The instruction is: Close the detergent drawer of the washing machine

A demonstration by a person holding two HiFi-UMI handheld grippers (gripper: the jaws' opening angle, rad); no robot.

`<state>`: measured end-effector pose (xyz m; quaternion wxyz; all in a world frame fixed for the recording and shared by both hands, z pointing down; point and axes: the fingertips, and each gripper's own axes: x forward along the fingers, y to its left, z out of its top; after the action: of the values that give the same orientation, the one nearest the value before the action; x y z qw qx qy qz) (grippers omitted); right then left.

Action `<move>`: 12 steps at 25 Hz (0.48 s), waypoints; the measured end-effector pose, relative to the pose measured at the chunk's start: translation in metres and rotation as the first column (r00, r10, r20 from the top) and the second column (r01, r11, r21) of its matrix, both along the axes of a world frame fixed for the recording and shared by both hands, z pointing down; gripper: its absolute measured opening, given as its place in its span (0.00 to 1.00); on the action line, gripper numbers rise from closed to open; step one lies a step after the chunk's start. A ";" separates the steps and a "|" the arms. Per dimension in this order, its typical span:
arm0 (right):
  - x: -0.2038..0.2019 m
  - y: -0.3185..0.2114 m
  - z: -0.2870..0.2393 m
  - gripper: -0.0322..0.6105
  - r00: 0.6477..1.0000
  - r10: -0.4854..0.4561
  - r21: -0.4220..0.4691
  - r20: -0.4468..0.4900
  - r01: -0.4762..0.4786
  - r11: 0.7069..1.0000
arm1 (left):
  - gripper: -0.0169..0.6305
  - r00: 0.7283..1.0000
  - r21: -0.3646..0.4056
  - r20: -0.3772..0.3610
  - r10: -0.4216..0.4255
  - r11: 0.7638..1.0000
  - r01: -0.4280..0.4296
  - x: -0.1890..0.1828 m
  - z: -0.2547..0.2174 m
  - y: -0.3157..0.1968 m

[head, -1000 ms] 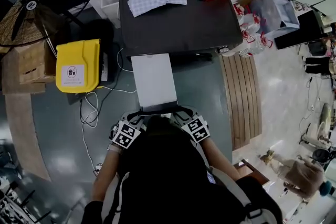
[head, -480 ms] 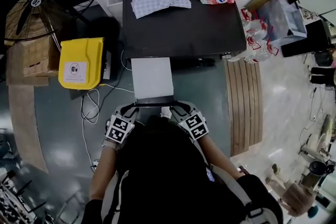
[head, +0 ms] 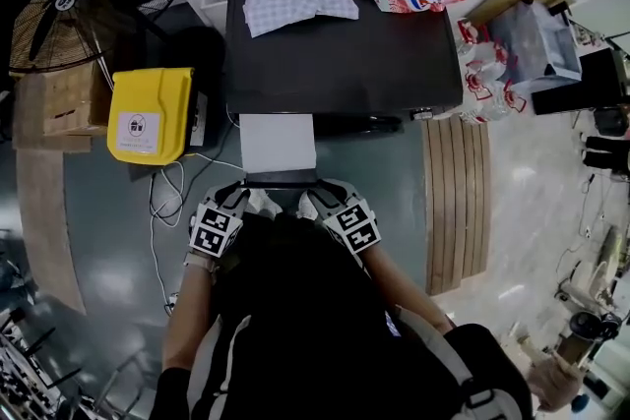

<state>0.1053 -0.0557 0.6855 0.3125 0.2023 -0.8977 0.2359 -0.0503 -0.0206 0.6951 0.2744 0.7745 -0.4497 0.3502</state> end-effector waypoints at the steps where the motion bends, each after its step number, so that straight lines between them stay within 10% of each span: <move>1: -0.001 -0.004 0.000 0.26 1.000 0.003 0.000 -0.001 -0.003 1.000 | 0.17 1.000 -0.002 0.000 0.001 1.000 -0.001 -0.001 0.000 -0.004; 12: -0.017 -0.045 0.004 0.27 0.998 0.051 0.025 -0.028 -0.051 0.998 | 0.17 0.997 0.019 -0.042 0.059 0.998 -0.058 -0.014 0.003 -0.045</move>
<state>0.0887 -0.1012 0.6899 0.3169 0.2324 -0.8904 0.2297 -0.0645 -0.0660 0.6978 0.2665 0.7971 -0.4240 0.3374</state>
